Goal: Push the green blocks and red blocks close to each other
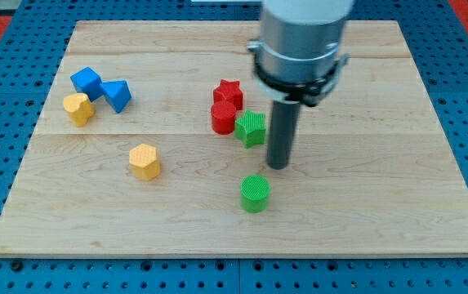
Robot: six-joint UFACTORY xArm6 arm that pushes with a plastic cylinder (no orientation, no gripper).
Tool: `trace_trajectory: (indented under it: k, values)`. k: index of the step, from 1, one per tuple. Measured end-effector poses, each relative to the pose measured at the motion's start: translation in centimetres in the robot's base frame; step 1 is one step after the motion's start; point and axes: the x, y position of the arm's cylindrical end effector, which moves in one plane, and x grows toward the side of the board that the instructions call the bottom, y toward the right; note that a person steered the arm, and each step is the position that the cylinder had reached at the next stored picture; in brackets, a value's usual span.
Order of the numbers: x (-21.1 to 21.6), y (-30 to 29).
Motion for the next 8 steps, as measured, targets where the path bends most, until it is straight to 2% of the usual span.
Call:
trace_trajectory:
  k: [2,3,4,5,6,8]
  values:
    - [-3.3,-1.3]
    - [-1.7,-0.4]
    - [3.5,5.6]
    - [9.6,5.6]
    - [9.0,-0.8]
    - [2.4,-2.7]
